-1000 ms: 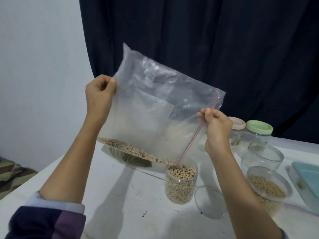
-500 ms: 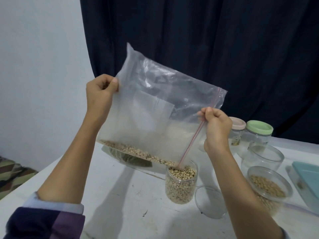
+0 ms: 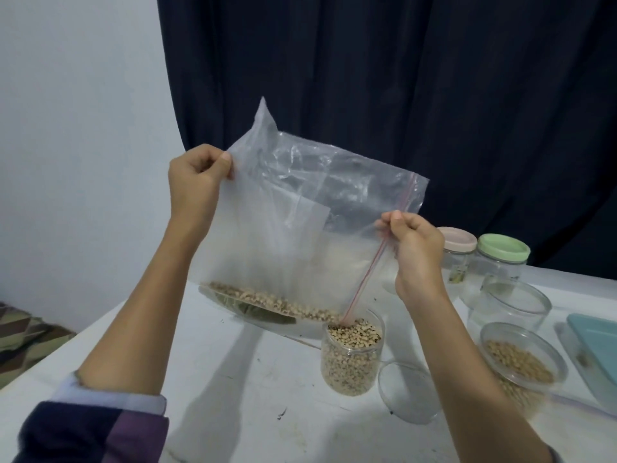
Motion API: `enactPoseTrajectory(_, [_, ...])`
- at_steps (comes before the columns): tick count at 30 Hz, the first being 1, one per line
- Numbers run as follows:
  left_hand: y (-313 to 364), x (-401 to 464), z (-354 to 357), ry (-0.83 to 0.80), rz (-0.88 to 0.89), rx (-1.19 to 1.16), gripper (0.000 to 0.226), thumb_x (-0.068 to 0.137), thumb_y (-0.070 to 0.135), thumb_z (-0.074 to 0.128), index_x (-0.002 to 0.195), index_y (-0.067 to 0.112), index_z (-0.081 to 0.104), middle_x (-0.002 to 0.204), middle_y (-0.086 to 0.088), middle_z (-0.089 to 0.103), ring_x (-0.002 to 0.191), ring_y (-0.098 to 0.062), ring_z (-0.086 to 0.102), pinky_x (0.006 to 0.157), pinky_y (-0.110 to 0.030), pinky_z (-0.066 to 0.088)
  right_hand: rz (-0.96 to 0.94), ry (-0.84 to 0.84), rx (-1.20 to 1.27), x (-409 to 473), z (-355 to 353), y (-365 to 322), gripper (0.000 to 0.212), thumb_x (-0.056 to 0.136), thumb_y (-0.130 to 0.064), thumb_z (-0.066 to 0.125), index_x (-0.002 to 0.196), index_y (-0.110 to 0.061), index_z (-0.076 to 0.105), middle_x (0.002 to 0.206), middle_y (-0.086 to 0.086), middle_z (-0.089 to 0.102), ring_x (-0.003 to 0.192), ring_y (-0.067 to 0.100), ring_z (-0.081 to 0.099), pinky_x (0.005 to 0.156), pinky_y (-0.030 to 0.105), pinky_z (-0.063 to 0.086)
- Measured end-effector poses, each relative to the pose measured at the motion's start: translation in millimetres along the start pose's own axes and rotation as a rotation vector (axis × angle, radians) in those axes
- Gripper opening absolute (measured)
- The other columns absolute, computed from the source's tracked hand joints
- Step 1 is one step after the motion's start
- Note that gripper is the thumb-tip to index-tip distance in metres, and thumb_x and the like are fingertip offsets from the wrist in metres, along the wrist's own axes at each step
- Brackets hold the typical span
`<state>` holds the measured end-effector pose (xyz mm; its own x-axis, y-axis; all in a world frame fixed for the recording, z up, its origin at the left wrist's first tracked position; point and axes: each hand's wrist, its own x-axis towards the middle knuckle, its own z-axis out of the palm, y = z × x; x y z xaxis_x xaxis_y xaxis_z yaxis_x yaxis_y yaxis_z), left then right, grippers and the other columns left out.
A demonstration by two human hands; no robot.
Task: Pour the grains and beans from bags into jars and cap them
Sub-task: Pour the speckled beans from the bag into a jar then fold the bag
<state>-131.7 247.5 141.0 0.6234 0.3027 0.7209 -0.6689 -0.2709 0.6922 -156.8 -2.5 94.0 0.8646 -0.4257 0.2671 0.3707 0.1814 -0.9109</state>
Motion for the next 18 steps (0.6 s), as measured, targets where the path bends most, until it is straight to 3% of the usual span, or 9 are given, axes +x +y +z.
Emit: enactPoseTrajectory(18, [-1.4,-0.3,-2.3,0.04,-0.009,0.005,0.026,0.083,0.007,0.054,0.058,0.015,0.056,0.053,0.014,0.055,0.064,-0.007,0.05,0.071,-0.019,0.043,-0.007,0.025,0.062,-0.4,-2.7,-0.1,0.026,0.097,-0.004,0.05,0.075,-0.012,0.061,0.07,0.0,0.064,0.054,0.001,0.059,0.063,0.014,0.05])
